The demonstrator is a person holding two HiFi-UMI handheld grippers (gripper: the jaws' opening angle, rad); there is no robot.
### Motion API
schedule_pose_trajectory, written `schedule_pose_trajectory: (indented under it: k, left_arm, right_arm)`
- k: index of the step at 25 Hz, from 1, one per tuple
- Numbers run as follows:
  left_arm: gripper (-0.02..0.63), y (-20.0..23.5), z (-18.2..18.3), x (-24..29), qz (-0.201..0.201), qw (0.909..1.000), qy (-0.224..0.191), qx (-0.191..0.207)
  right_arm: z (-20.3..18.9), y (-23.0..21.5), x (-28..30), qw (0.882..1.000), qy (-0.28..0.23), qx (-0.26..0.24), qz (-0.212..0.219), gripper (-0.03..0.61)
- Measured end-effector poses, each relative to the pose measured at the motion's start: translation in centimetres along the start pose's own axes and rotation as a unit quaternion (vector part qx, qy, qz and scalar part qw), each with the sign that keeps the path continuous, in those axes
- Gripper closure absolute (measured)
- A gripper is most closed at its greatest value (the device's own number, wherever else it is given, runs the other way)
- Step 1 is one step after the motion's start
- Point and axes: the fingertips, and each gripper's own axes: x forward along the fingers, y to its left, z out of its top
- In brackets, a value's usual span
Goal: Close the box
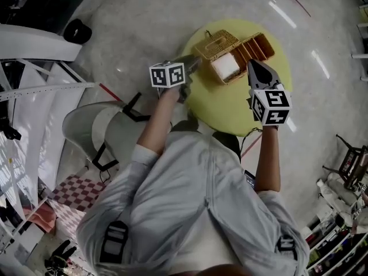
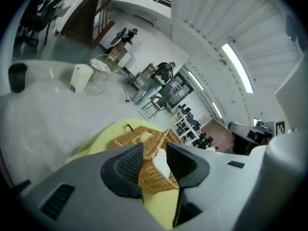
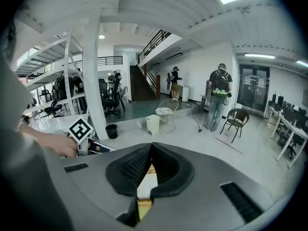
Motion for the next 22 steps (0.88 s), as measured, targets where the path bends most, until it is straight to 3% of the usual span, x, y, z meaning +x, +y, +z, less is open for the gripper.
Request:
schedule_pose_trajectory:
  k: [6,11,18,22]
  left_arm:
    - [0.426,3.0,-0.7,3.7,-0.024,0.9912,-0.013,-0.129]
    - [0.415,5.1,-2.9,6.4,-0.022,0.9844,0.011,-0.174]
    - [0.382,4.9,-2.5,8.3,-0.073,0.967,-0.002,-0.244]
    - [0.387,5.4,-2.3,8.9,-0.06,0.9709,-0.001,-0.232]
  right_arm:
    - [-1.3,-0.7,2.8,0.999,0.033,-0.005,0.012,0.555]
    - [-2.8,-1.7,4.3,0.999,0.049,0.005,0.008,0.555]
    - [-4.6,-2.2,5.3,0.998,0.066,0.017,0.001,0.555]
    - [-5.1,-2.4,5.6,0.997,0.071,0.021,-0.002,0.555]
